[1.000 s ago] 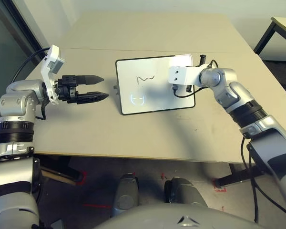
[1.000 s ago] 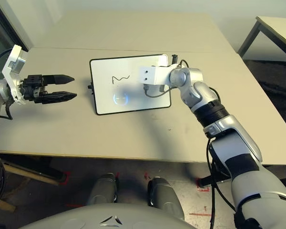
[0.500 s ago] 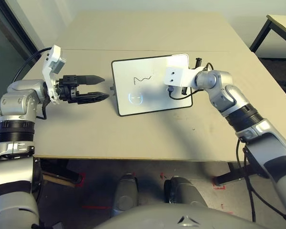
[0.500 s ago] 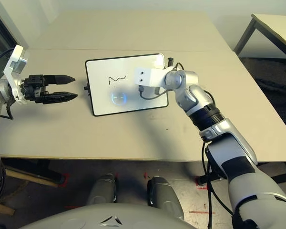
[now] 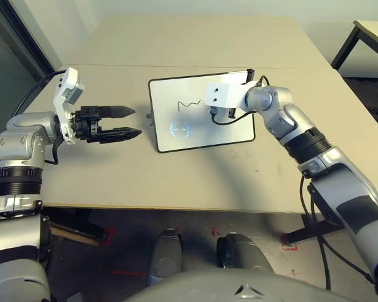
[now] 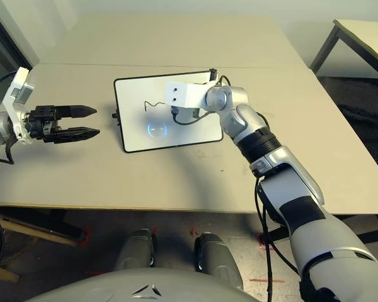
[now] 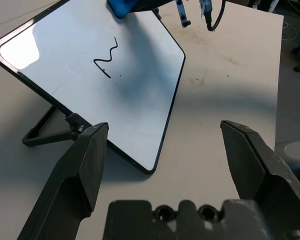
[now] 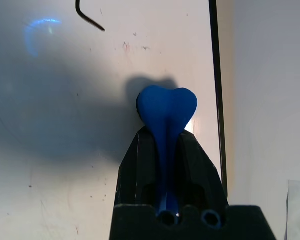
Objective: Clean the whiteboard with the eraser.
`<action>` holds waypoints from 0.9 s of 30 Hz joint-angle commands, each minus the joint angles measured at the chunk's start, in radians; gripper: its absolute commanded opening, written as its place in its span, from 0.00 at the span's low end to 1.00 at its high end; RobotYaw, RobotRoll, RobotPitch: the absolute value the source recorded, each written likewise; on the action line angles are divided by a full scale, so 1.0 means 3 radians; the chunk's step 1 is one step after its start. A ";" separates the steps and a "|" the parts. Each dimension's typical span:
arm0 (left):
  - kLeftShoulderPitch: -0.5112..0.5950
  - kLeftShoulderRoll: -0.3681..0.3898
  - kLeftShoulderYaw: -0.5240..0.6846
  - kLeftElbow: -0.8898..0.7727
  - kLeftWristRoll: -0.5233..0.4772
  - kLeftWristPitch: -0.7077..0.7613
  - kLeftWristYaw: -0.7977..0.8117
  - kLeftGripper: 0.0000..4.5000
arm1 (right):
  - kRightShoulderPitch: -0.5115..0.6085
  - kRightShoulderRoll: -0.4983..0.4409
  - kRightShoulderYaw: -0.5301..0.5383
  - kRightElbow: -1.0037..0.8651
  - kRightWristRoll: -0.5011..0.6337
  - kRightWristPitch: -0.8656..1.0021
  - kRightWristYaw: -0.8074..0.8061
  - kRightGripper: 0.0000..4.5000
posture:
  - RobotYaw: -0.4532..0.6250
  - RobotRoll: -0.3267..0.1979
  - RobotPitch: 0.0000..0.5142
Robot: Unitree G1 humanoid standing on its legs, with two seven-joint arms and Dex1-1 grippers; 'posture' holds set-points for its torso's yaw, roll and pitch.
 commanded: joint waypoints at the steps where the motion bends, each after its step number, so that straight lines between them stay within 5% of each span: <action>1: 0.0036 0.0053 0.0027 -0.0063 -0.0021 0.0007 0.0014 1.00 | 0.0112 -0.0006 0.0002 -0.0293 0.0080 0.0103 0.0205 0.08 | 0.68 0.62 0.06; 9: 0.0082 0.0086 0.0015 -0.0069 -0.0021 0.0023 -0.0029 1.00 | 0.0539 -0.0023 0.0064 -0.1005 0.0036 0.0402 0.0420 0.08 | 0.67 0.62 0.06; 27: 0.0266 0.0150 0.0087 -0.0221 -0.0078 0.0073 0.0024 1.00 | 0.0212 0.0332 0.0332 -0.0267 -0.0207 0.0021 0.0013 0.08 | 0.69 0.62 0.06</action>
